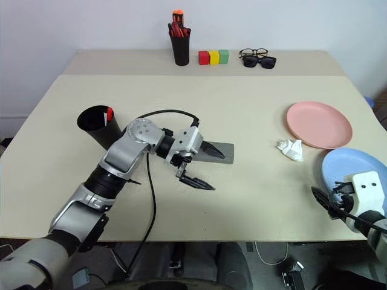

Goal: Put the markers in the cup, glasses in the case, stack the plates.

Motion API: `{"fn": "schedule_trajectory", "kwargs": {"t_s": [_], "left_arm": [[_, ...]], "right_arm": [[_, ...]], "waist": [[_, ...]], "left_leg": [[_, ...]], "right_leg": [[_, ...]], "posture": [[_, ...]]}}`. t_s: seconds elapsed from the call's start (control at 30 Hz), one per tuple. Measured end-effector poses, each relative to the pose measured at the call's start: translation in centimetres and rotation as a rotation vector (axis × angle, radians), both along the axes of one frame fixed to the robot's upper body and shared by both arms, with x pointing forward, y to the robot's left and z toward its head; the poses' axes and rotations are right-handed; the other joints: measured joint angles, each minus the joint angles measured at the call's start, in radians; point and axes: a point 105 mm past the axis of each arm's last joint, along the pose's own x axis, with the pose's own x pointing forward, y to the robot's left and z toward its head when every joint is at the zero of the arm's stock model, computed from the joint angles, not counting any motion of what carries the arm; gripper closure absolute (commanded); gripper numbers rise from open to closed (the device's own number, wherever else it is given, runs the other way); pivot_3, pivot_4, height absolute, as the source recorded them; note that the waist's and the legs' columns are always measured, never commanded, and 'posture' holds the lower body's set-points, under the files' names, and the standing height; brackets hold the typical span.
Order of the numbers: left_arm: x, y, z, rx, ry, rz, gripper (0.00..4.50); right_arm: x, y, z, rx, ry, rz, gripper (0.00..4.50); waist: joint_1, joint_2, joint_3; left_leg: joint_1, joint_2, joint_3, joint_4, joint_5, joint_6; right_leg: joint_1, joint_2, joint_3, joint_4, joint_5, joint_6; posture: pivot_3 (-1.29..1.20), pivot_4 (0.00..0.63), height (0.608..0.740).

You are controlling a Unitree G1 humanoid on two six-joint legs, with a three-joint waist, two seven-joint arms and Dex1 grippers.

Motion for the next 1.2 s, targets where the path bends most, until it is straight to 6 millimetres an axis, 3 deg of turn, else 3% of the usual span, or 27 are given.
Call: {"fn": "schedule_trajectory", "kwargs": {"t_s": [0.17, 0.27, 0.43, 0.63, 0.8, 1.0, 1.2], "left_arm": [[0.1, -0.4, -0.1, -0.002, -0.036, 0.006, 0.04], [0.2, -0.6, -0.1, -0.011, -0.042, 0.021, 0.00], [0.6, -0.7, 0.0, -0.021, -0.050, 0.056, 0.00], [1.0, -0.7, 0.1, -0.031, -0.059, 0.098, 0.00], [1.4, -0.8, 0.1, -0.041, -0.053, 0.137, 0.00], [1.5, -1.0, 0.2, -0.058, -0.051, 0.172, 0.00], [1.6, -0.9, -0.1, -0.063, -0.036, 0.228, 0.00]], "right_arm": [[0.8, -1.1, -1.4, -0.026, 0.029, -0.027, 1.08], [1.5, -1.9, -1.5, -0.037, 0.013, -0.041, 1.93], [2.6, -2.5, -1.4, -0.047, -0.015, -0.056, 4.40], [2.4, -3.2, -0.6, -0.165, -0.011, -0.078, 4.46], [3.4, -2.8, 1.7, -0.273, -0.031, -0.073, 4.46], [8.2, -0.9, 7.2, -0.403, -0.169, 0.033, 4.46], [13.1, 0.0, 6.9, -0.429, -0.153, 0.138, 4.46]], "waist": [[0.000, 0.000, 0.000], [-0.001, 0.000, 0.000], [0.002, 0.000, 0.000], [0.008, 0.000, 0.000], [0.008, 0.000, 0.000], [-0.010, 0.001, 0.000], [-0.016, 0.001, 0.001]], "left_leg": [[0.000, 0.000, 0.000, 0.000, 0.000, 0.000], [0.000, 0.000, 0.000, 0.000, 0.000, 0.000], [0.000, 0.000, 0.000, 0.000, 0.000, 0.000], [0.000, 0.000, 0.000, 0.000, 0.000, 0.000], [0.000, 0.000, 0.000, 0.000, 0.000, 0.000], [0.000, 0.000, 0.000, -0.001, 0.000, 0.000], [0.000, 0.000, 0.001, -0.001, 0.000, 0.000]], "right_leg": [[0.000, 0.000, 0.000, 0.000, 0.000, 0.000], [0.001, 0.000, 0.000, 0.000, 0.000, 0.000], [0.001, 0.000, 0.000, 0.000, 0.000, 0.000], [0.000, 0.000, 0.000, 0.000, 0.000, 0.000], [0.000, 0.000, 0.000, 0.000, 0.000, 0.000], [0.000, 0.001, 0.000, 0.000, 0.000, 0.000], [-0.001, 0.001, -0.001, 0.000, 0.000, 0.000]], "posture": [[0.00, 0.150, 0.740], [0.00, 0.150, 0.740], [0.00, 0.150, 0.740], [0.00, 0.150, 0.740], [0.00, 0.150, 0.740], [0.00, 0.150, 0.740], [0.00, 0.150, 0.740]]}}
